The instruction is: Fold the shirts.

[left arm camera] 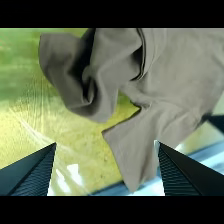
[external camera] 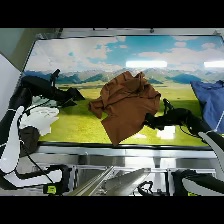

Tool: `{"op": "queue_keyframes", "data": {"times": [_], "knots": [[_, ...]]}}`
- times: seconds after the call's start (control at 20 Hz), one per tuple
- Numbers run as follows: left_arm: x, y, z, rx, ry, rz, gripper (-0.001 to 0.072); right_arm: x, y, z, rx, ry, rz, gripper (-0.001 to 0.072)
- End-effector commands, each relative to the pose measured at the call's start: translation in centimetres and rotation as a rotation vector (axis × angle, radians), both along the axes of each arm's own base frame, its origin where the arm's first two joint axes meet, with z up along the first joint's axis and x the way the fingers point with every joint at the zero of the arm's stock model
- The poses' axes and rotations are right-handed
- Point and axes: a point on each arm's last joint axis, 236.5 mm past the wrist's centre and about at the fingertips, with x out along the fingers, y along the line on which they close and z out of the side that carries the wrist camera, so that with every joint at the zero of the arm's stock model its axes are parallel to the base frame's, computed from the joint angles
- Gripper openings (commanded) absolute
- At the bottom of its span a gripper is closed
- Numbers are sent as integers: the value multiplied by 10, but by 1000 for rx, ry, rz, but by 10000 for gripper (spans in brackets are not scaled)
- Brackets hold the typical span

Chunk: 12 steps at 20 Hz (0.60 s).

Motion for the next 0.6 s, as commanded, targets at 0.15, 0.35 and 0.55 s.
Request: {"op": "queue_keyframes", "data": {"times": [0.15,0.35,0.55], "knots": [[-32,-34,-3,-13,71,-126,698,17,-32,24,-114,-46,164,22],[-56,-73,-9,40,124,-207,697,38,-130,29,-220,-63,2,22],[-87,-124,-32,243,112,-285,697,46,-124,45,-106,-134,17,22]]}}
